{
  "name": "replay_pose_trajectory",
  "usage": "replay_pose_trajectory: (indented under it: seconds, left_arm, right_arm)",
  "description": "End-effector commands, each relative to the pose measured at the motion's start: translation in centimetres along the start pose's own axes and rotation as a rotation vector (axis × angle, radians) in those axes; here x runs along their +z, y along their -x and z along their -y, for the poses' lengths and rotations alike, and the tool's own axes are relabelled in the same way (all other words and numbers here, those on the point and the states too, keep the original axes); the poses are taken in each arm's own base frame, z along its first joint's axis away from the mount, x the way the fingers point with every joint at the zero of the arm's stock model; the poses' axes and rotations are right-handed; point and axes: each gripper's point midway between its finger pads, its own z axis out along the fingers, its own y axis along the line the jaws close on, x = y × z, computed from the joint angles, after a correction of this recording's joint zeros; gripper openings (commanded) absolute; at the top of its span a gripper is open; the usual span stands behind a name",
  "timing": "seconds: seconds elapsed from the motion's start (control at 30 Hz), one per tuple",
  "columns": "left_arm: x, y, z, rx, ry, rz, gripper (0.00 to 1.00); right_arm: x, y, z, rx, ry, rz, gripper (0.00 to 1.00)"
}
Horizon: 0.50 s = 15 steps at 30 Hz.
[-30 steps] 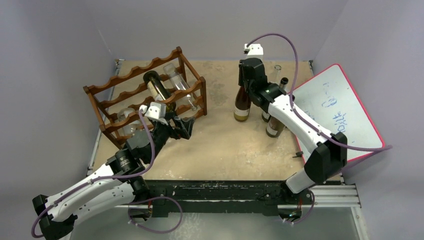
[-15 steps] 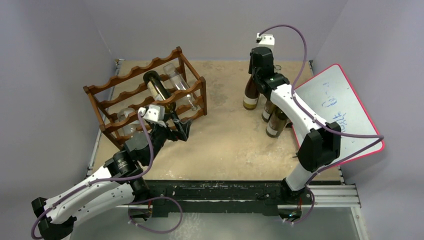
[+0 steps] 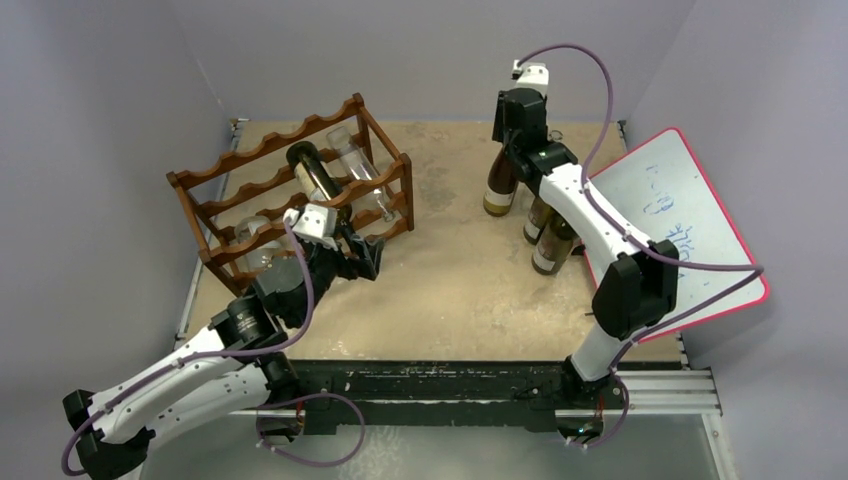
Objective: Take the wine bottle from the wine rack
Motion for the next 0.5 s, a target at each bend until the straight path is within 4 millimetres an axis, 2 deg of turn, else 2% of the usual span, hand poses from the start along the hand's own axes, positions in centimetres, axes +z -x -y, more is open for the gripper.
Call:
replay_pose_trajectory:
  seconds: [0.0, 0.07, 0.23, 0.33, 0.47]
  left_arm:
    - [-0.1, 3.7, 1.3, -0.017, -0.044, 0.060, 1.00]
    - [0.0, 4.3, 1.5, -0.020, -0.044, 0.062, 1.00]
    - [0.4, 5.1, 2.1, -0.082, -0.042, 0.066, 1.00]
    - [0.9, 4.7, 2.4, -0.141, -0.034, 0.058, 1.00]
    - [1.8, 3.5, 2.3, -0.216, 0.009, 0.032, 1.00]
  right_arm:
    - [-5.4, 12.5, 1.7, 0.154, 0.035, 0.305, 0.59]
    - [-6.5, 13.0, 2.3, 0.146, 0.029, 0.315, 0.74]
    - [-9.4, 13.7, 3.0, 0.104, 0.085, 0.318, 0.83]
    - [-11.3, 13.1, 2.6, 0.067, 0.177, 0.315, 0.86]
    - [-13.9, 10.1, 1.1, 0.055, 0.345, 0.262, 0.88]
